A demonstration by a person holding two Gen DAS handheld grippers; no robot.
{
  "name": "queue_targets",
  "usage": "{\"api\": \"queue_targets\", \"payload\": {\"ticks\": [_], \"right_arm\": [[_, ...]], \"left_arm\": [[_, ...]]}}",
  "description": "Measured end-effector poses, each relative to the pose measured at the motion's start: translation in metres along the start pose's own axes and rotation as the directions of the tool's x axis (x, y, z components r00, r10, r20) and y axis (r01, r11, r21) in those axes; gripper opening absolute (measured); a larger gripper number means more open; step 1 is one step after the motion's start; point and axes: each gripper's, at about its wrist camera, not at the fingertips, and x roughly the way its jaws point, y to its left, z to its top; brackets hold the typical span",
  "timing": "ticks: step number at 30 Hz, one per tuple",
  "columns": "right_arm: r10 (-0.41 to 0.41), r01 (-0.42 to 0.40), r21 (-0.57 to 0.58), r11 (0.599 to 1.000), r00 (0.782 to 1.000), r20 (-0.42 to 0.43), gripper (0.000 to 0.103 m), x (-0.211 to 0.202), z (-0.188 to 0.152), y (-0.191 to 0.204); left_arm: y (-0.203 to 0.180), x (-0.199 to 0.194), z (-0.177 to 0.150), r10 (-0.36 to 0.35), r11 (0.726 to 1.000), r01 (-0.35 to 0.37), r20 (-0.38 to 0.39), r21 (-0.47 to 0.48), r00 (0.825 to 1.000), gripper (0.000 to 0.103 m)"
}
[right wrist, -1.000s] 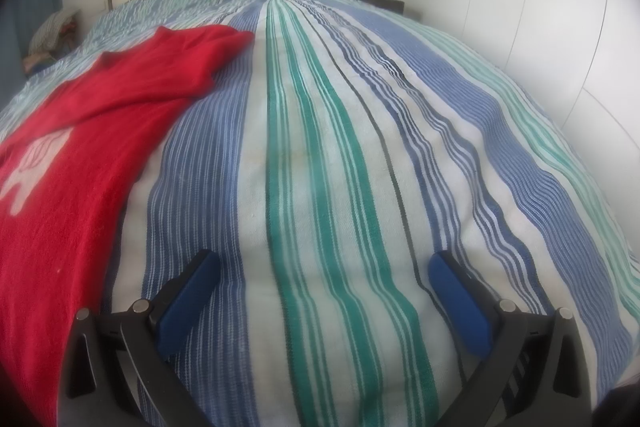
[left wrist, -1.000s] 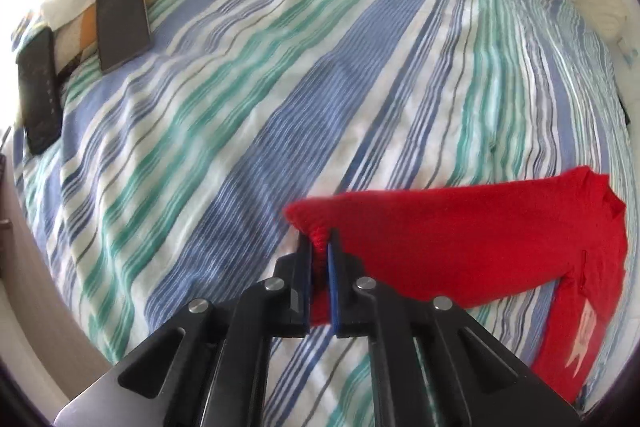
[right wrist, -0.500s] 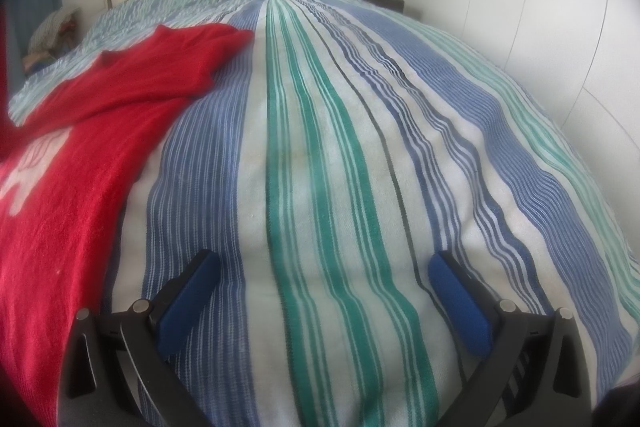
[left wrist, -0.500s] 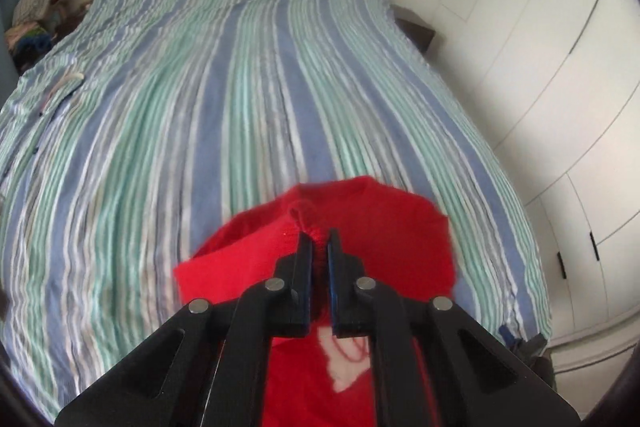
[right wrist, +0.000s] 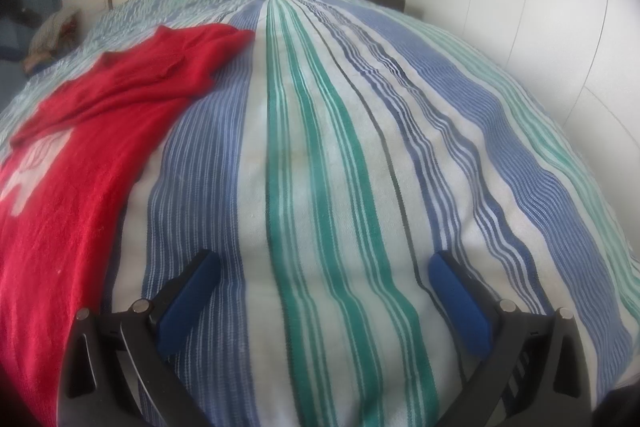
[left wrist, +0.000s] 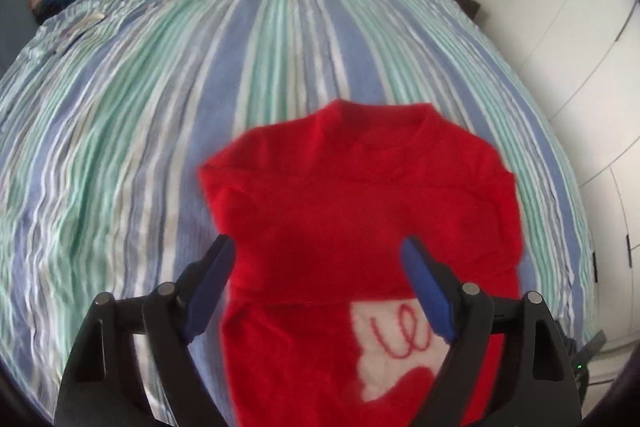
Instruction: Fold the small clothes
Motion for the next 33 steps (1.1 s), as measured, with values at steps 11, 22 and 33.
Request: {"api": "queue_targets", "payload": {"ticks": [11, 22, 33], "right_arm": [[-0.084, 0.09, -0.066, 0.994, 0.993, 0.087, 0.102, -0.017, 0.087, 0.002], [-0.019, 0.017, -0.014, 1.0, 0.997, -0.077, 0.103, 0.081, 0.099, -0.021], [-0.009, 0.009, -0.005, 1.0, 0.997, -0.076, 0.103, 0.078, 0.094, -0.024]], "left_arm": [[0.136, 0.048, -0.056, 0.265, 0.941, -0.239, 0.082, -0.24, 0.961, 0.09], [0.143, 0.088, -0.09, 0.265, 0.939, -0.23, 0.114, -0.254, 0.957, 0.103], [0.142, 0.091, -0.087, 0.3, 0.934, -0.27, 0.101, -0.233, 0.949, 0.103]]}}
